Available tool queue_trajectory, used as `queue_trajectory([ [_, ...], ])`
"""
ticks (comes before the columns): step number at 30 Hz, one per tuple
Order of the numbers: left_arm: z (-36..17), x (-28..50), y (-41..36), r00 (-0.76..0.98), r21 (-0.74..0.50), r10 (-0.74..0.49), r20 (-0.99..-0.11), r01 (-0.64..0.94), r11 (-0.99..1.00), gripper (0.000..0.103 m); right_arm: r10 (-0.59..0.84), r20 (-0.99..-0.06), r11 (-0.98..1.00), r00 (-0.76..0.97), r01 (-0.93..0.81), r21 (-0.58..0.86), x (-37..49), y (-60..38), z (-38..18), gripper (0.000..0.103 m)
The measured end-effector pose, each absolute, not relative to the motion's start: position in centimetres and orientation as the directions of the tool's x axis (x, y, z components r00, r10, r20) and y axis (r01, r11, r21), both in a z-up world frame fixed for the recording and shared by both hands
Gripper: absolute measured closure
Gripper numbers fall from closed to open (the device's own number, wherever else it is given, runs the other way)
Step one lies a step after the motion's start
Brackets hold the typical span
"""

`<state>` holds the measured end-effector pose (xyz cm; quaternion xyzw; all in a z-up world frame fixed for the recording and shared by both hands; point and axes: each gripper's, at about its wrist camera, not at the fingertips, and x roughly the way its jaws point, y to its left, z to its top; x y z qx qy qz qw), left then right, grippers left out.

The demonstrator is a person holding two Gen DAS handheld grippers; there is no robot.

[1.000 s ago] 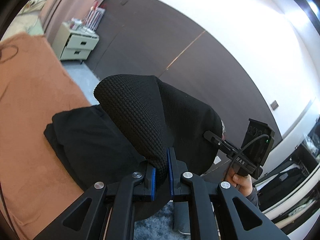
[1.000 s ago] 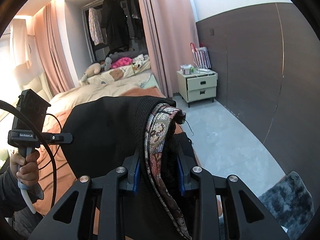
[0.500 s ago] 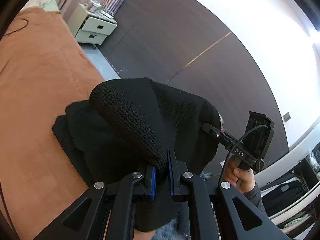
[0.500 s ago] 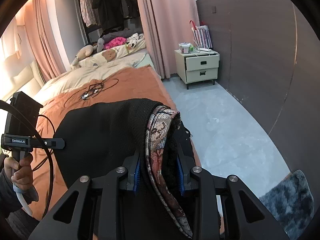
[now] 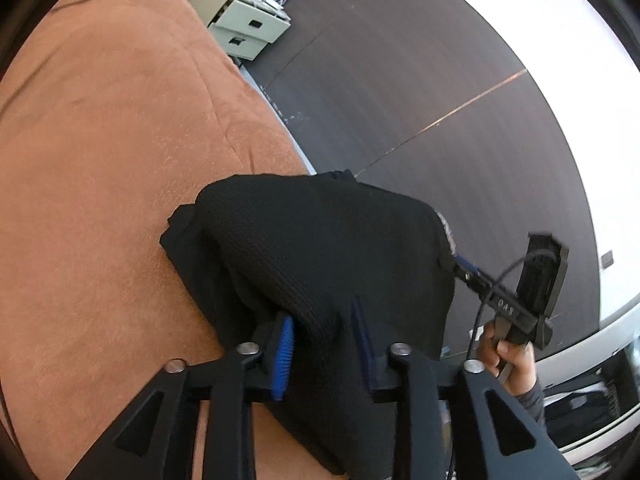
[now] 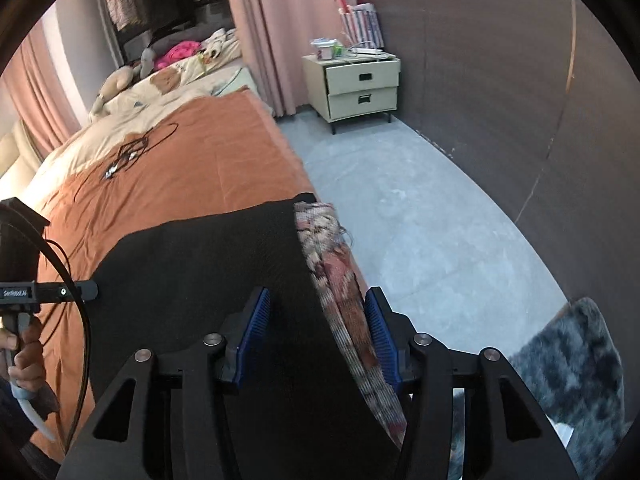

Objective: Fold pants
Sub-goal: 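Carry the folded black shorts with both grippers toward the bed's edge, then lower the folded shorts onto the duvet with both grippers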

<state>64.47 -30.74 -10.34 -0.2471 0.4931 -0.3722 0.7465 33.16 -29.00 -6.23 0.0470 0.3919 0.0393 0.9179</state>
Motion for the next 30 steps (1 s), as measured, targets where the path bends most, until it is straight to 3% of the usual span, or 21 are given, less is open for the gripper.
queue_trajectory([
  [6, -11.4, 66.8, -31.2, 0.225, -0.772, -0.814, -0.535, 0.262, 0.58, 0.063, 0.021, -0.685, 0.996, 0.728, 0.041, 0.074, 32.0, -28.3, -6.0, 0.055],
  [18, -13.3, 69.2, -29.2, 0.309, -0.802, -0.796, -0.52, 0.146, 0.58, 0.063, 0.144, -0.658, 0.99, 0.739, -0.099, 0.105, 32.7, -24.8, -7.5, 0.056],
  [20, -13.5, 69.3, -29.1, 0.319, -0.8, -0.791, -0.522, 0.137, 0.584, 0.074, 0.141, -0.7, 0.99, 0.7, -0.111, 0.088, 34.1, -24.4, -9.2, 0.063],
  [21, -13.6, 69.3, -29.1, 0.324, -0.79, -0.779, -0.536, 0.133, 0.599, 0.09, 0.125, -0.718, 0.992, 0.685, -0.102, 0.076, 35.4, -25.1, -9.8, 0.068],
  [27, -13.3, 67.5, -28.0, 0.35, -0.765, -0.757, -0.551, 0.152, 0.627, 0.094, 0.058, -0.801, 0.998, 0.596, -0.041, 0.041, 39.2, -26.6, -13.5, 0.07],
  [30, -13.0, 67.1, -28.0, 0.343, -0.741, -0.743, -0.575, 0.167, 0.651, 0.094, 0.028, -0.814, 0.999, 0.58, -0.002, 0.032, 40.0, -27.1, -12.5, 0.07],
])
